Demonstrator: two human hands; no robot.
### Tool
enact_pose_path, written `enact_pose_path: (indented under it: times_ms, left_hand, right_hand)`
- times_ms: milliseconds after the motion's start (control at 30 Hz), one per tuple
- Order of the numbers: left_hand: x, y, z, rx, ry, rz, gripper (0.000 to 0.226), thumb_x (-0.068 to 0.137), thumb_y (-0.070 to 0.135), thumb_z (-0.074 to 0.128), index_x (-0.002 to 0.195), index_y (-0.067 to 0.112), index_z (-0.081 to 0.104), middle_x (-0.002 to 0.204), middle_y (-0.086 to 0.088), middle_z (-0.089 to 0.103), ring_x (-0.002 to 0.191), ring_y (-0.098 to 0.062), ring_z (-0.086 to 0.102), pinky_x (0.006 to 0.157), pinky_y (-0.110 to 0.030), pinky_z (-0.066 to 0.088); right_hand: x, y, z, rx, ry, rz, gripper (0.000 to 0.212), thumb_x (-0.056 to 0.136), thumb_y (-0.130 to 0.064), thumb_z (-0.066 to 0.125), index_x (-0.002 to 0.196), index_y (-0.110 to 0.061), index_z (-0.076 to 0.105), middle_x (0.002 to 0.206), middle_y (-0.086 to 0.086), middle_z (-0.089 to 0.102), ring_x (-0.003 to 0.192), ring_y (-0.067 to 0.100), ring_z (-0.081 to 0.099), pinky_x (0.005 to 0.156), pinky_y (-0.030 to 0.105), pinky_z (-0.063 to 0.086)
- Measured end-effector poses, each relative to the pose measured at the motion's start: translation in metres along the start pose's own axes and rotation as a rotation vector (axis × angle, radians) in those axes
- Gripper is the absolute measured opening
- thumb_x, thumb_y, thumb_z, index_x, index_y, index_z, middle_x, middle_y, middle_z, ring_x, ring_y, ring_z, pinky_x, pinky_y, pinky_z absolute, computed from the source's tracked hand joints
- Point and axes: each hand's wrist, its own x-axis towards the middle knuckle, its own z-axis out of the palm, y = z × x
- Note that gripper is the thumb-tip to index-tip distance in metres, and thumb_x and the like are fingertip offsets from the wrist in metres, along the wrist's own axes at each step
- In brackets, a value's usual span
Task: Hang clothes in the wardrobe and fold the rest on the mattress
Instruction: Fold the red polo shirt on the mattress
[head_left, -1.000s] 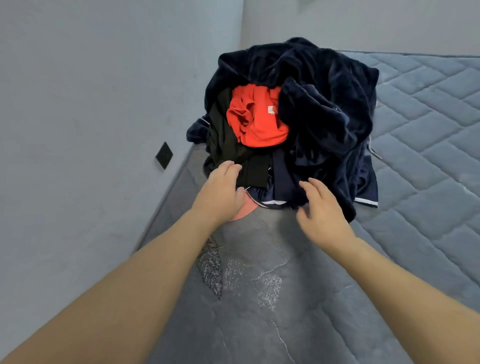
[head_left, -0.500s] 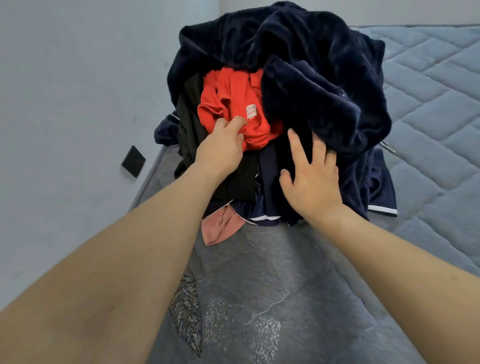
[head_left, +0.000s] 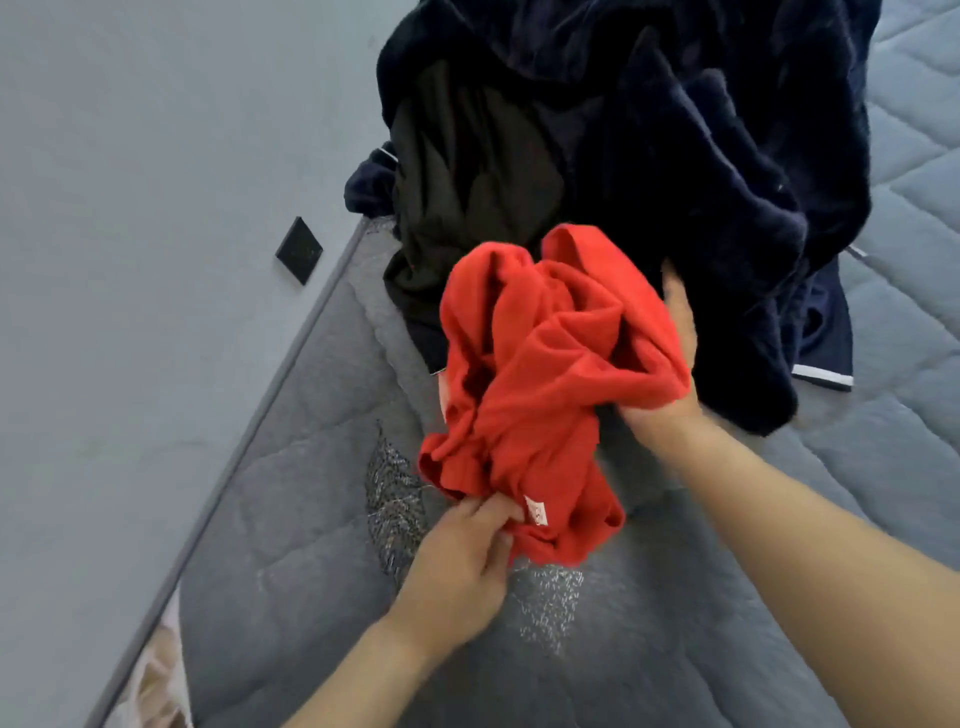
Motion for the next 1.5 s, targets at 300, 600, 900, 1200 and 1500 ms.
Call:
enact_pose_path:
  times_ms: [300, 600, 900, 1200, 1500]
  left_hand:
    - [-0.024, 0.039, -0.019, -0.194, -0.253, -0.336, 0.03, 0.079, 0.004, 0.057, 0.074, 0.033, 0.057, 0.06, 0.016, 0.055, 0.055, -0.003, 0.047, 0.058, -0.025, 0.038]
    - [-0.148, 0.059, -0.021, -0.369, -0.374, -0.582, 0.017, 0.08, 0.004, 0.053, 0.071, 0.017, 0.047, 0.057, 0.004, 0.041, 0.053, -0.015, 0.036, 0.055, -0.031, 0.027]
    - [-0.183, 0.147, 0.022, -0.512, -0.312, -0.328, 0.022, 0.065, 0.025, 0.052, 0.075, 0.015, 0.069, 0.082, 0.005, 0.056, 0.076, -0.01, 0.053, 0.072, -0.026, 0.044]
    - [-0.141, 0.194, -0.045, -0.846, 0.203, -0.495, 0.023, 0.077, 0.017, 0.046, 0.057, 0.02, 0.055, 0.057, 0.0, 0.045, 0.057, -0.016, 0.04, 0.054, -0.029, 0.032]
    - [-0.159, 0.117, 0.037, -0.464, -0.109, -1.004, 0.051, 0.089, 0.054, 0.062, 0.119, 0.015, 0.055, 0.112, -0.001, 0.066, 0.095, -0.02, 0.062, 0.069, -0.033, 0.043]
  right_hand:
    - [-0.091, -0.023, -0.014, 0.761, -0.575, 0.506, 0.065, 0.086, -0.064, 0.051, 0.134, -0.021, 0.054, 0.102, 0.002, 0.071, 0.088, 0.019, 0.067, 0.076, 0.029, 0.053]
    - [-0.221, 0.004, -0.076, 0.469, -0.389, 0.935, 0.025, 0.094, -0.013, 0.059, 0.115, -0.004, 0.067, 0.092, 0.016, 0.075, 0.073, 0.025, 0.071, 0.075, 0.042, 0.059]
    - [-0.249, -0.041, -0.148, 0.9, -0.224, 1.124, 0.031, 0.094, -0.033, 0.055, 0.101, -0.008, 0.07, 0.089, 0.015, 0.075, 0.071, 0.027, 0.073, 0.067, 0.036, 0.059]
    - [-0.278, -0.059, -0.224, 0.737, -0.257, 0.938, 0.024, 0.087, -0.035, 0.066, 0.085, -0.012, 0.073, 0.067, 0.003, 0.066, 0.046, 0.012, 0.059, 0.042, 0.026, 0.052]
    - [-0.262, 0.027, -0.194, -0.597, -0.358, 0.132, 0.058, 0.084, -0.02, 0.062, 0.138, -0.01, 0.047, 0.139, 0.017, 0.048, 0.13, 0.034, 0.044, 0.108, 0.046, 0.037]
